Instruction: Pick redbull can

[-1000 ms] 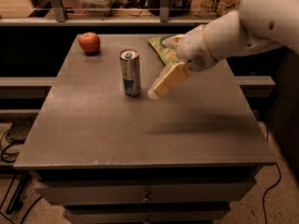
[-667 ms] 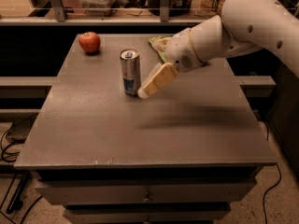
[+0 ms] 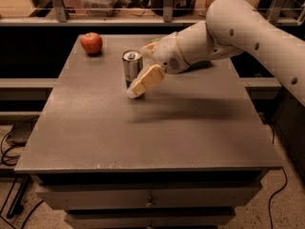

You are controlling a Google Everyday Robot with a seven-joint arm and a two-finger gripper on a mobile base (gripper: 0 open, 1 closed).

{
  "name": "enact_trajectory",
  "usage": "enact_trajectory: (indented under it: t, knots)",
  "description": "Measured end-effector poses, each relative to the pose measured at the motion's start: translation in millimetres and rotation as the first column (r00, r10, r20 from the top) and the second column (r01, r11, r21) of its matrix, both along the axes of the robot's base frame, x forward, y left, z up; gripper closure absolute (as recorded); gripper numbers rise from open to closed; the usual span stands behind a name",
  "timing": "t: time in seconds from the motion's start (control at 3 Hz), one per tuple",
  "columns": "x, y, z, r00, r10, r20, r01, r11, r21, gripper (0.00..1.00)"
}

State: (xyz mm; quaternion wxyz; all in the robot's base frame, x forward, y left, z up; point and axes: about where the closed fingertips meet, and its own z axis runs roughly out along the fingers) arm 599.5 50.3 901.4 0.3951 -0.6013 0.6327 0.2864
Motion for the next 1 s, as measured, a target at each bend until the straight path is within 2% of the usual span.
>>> enact_trajectory:
  t: [0.67, 1.0]
  knots:
    - [1.4, 12.0, 13.0, 0.9995, 0.024, 0.020, -0.025, 0.999, 0.032, 0.66]
    - [-3.2, -4.2, 66.9, 0.9963, 0.016, 0.084, -0.019, 0.999, 0.035, 0.97]
